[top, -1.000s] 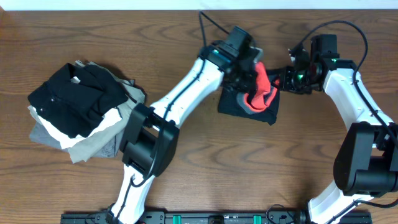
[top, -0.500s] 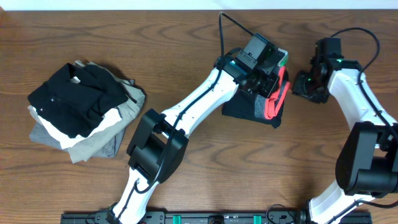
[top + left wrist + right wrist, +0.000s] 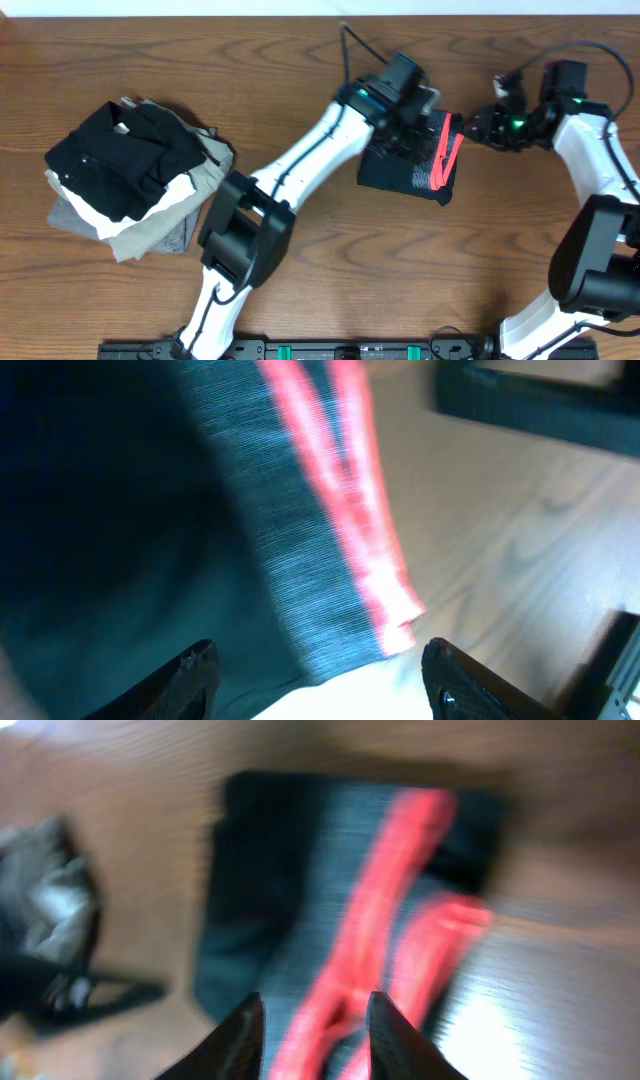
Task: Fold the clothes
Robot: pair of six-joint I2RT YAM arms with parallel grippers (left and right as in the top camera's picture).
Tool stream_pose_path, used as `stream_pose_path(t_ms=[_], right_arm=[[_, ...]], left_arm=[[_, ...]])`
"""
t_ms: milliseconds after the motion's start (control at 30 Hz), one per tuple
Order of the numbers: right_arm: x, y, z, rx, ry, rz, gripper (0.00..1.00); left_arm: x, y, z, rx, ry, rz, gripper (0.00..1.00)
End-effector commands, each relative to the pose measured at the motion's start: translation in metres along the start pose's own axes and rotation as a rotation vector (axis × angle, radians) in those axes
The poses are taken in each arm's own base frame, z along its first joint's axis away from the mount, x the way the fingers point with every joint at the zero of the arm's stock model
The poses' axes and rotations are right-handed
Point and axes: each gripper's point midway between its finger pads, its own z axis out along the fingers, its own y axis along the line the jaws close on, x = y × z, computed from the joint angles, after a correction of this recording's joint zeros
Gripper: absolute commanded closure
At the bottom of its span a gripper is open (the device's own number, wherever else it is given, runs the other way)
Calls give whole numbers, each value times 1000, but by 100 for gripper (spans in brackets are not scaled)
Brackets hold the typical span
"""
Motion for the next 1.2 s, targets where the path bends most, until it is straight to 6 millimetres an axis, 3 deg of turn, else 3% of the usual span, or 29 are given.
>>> stream_pose_path(t_ms=[0, 233, 300, 367, 433, 700, 867, 1067, 1167], right_arm=[[14, 51, 11, -135, 45, -163, 71], [54, 15, 54, 253, 208, -75, 77], [70, -8, 55, 403, 257, 9, 77], [90, -45, 43, 640, 299, 148, 80], [101, -62, 38, 734, 334, 190, 81], [104, -64, 49, 696, 362, 172, 81], [103, -64, 50, 694, 363, 161, 81], [100, -64, 51, 690, 351, 157, 81], [100, -64, 51, 689, 349, 157, 81]], left_arm=[[-9, 39, -30, -60, -35, -73, 32], [0, 89, -49, -112, -11, -180, 20], [3, 98, -52, -124, -6, -201, 16], [7, 104, -52, -128, 5, -218, 13], [13, 108, -49, -130, 16, -227, 10], [16, 102, -10, 27, -17, -213, 4], [10, 83, 12, 203, -35, -180, 3], [28, 89, 44, 229, 34, -246, 3], [32, 79, 55, 314, 53, -245, 3]])
